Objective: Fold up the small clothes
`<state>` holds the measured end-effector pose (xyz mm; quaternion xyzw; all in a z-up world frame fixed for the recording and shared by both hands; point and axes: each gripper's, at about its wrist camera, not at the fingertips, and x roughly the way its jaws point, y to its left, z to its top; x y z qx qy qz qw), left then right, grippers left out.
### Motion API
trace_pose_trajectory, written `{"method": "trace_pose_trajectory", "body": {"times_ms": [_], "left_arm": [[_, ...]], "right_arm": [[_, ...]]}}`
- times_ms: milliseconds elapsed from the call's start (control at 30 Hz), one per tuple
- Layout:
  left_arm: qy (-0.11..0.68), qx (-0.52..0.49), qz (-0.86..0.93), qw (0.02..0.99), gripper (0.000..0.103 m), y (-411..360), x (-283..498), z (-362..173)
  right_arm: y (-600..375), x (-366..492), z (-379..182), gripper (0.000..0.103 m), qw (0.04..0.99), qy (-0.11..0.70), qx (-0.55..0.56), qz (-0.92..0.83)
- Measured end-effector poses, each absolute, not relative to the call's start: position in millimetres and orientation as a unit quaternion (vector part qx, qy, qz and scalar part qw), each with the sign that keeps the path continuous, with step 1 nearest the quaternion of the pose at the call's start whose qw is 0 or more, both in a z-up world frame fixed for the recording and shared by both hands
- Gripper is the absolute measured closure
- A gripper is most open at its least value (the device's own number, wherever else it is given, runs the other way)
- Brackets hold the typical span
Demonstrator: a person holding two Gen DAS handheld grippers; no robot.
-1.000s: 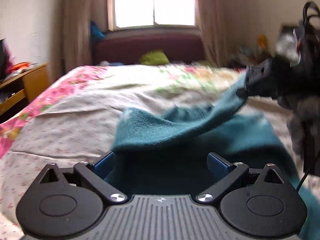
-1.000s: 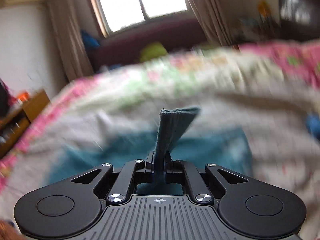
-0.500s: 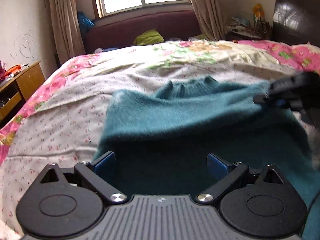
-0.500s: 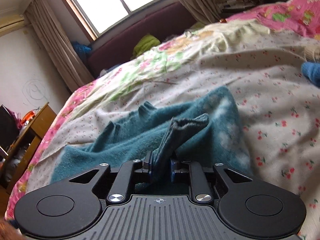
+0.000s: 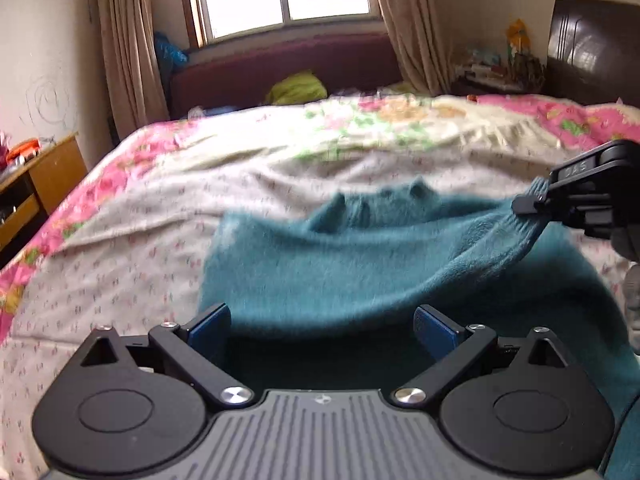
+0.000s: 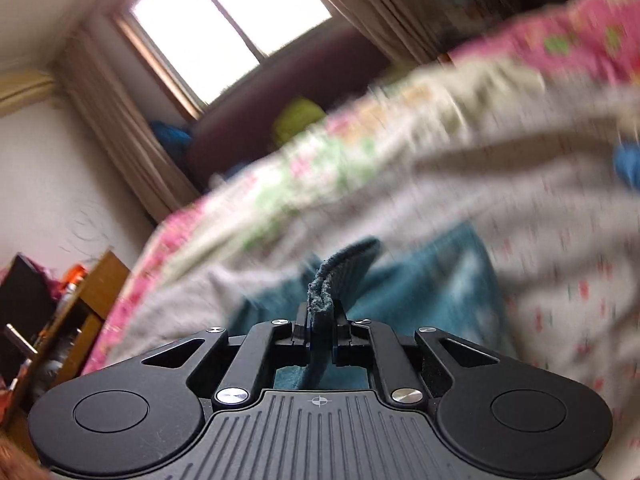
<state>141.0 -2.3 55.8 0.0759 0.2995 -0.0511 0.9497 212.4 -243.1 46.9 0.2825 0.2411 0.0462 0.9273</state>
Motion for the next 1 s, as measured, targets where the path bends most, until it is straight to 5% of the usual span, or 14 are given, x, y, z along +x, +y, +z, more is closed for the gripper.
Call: {"method": "trace_pose_trajectory", "body": {"times_ms": [167, 400, 567, 800, 1000], "left_arm": [[0.285, 0.079, -0.05, 0.954, 0.0, -9.1, 154.7, 52.2], [0.388, 0.088, -0.042, 0.916, 0.0, 3.4, 177.5, 2.6], [0.357, 0.048, -0.033, 0.932, 0.0, 21.4, 171.1, 22.9], [0.356, 0.07, -0.007, 0.932, 0.0, 23.2, 197.2, 22.2], [0.386, 0.121, -0.006, 0.915, 0.0, 26.5, 188.6, 4.8]], "right_arm": [[-241.6, 227.3, -5.1, 0.09, 0.911, 0.346, 0.222, -0.022], [-244.9, 201.2, 21.6, 0.084, 0.935, 0.295, 0.192, -0.046], [-232.7, 189.4, 39.1, 0.084, 0.953, 0.26, 0.156, -0.024], [-210.8, 223.6, 4.7, 0.088, 0.921, 0.371, 0.118, 0.03], [-210.9, 195.8, 29.0, 0.084, 0.927, 0.363, 0.084, 0.037]]}}
